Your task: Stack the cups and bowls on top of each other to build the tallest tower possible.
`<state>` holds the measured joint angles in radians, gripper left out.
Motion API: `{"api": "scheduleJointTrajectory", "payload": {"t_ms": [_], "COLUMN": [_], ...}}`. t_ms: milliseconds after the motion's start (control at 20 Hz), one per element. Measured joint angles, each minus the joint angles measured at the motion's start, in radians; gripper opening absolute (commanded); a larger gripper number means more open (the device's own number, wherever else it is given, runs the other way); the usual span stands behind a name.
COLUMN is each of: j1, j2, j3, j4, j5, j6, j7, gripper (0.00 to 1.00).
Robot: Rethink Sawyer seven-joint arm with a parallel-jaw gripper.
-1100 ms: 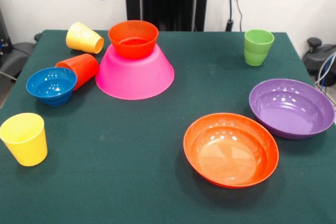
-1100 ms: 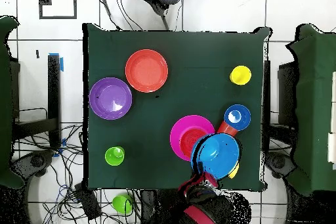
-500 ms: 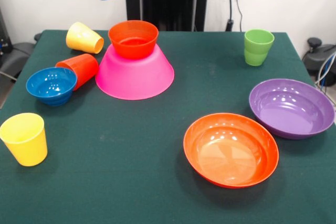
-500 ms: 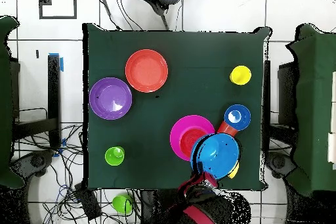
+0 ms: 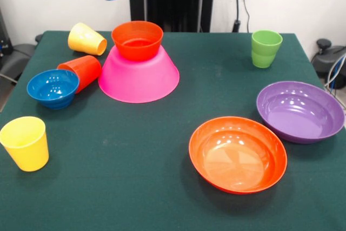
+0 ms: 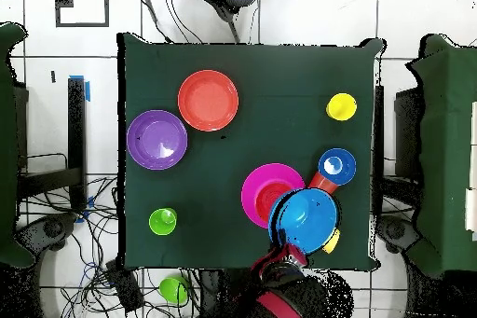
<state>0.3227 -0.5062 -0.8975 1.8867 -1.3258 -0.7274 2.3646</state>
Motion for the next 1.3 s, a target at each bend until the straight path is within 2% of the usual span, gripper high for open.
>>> {"api": "scheduleJointTrajectory", "payload": {"t_ms": [1300], "j1": [0.013], "j2": [0.000], "j3": [0.000], "j4": [-0.001], "j5": [-0.003], "j6": [0.000], "j7": [0.000], "gripper": [0.00]}}
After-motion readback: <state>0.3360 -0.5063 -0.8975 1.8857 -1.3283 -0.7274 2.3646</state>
